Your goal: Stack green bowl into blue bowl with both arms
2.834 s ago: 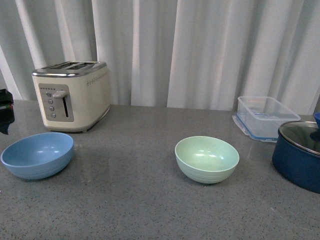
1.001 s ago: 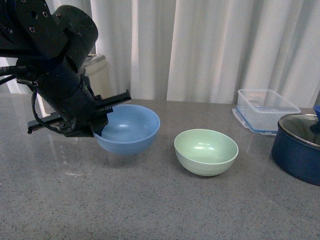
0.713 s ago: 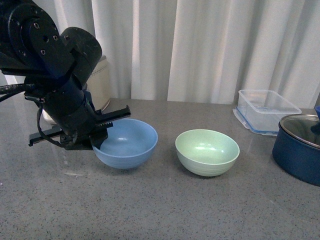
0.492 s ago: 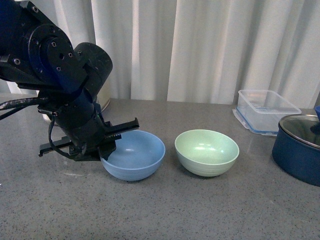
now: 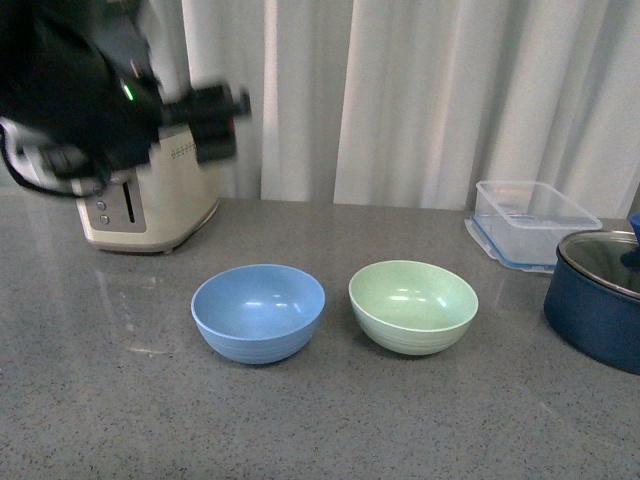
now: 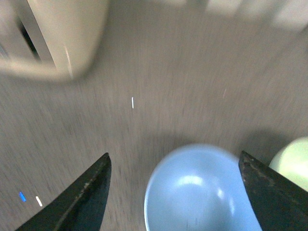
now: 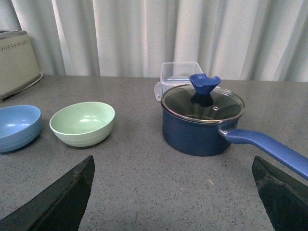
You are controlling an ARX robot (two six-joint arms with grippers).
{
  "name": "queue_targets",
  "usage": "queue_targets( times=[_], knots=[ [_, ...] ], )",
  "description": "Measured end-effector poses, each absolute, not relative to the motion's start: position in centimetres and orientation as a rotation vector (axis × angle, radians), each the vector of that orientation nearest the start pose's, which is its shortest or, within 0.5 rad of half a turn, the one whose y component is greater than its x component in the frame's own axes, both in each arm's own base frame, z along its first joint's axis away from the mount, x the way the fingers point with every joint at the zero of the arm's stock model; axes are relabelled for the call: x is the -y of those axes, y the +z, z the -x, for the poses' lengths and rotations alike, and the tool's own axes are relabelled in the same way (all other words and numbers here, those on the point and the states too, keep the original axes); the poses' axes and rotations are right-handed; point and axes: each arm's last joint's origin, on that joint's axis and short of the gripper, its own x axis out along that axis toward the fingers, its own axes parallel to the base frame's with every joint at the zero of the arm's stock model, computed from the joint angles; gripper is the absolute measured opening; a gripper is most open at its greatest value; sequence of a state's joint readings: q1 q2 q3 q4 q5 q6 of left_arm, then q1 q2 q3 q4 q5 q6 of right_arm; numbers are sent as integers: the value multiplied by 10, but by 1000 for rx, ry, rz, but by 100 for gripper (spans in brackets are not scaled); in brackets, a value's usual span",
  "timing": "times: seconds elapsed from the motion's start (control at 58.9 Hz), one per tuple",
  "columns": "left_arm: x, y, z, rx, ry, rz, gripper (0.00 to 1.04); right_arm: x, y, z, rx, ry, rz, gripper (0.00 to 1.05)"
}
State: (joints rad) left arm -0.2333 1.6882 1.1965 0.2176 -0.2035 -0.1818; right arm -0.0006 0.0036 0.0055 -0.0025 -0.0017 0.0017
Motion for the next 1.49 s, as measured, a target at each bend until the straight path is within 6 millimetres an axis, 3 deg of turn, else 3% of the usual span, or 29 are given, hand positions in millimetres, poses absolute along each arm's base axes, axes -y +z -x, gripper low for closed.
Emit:
queue_targets(
  times=[0.085, 0.153, 0.221, 0.356, 0.543, 0.713, 0.916, 1.493],
  knots=[
    [71, 310, -336, -5, -17, 88, 57, 0, 165, -98, -1, 1, -2, 95],
    [59, 311, -307, 95, -16, 68, 44, 0, 165, -98, -1, 1, -2, 95],
    [50, 295, -287, 103, -13, 50, 31, 0, 165, -98, -1, 1, -2, 95],
    [32, 227, -259, -52, 5, 13, 4, 0, 165, -98, -1, 1, -2, 95],
    [21, 220, -223, 12, -8, 9, 4, 0, 165, -98, -1, 1, -2, 95],
    [14, 200, -200, -19, -3, 7, 4, 0, 165, -98, -1, 1, -2, 95],
    [1, 189, -176, -5, 0, 8, 4, 0, 165, -98, -1, 1, -2, 95],
    [0, 169, -138, 6, 0, 7, 4, 0, 165, -98, -1, 1, -2, 95]
  ],
)
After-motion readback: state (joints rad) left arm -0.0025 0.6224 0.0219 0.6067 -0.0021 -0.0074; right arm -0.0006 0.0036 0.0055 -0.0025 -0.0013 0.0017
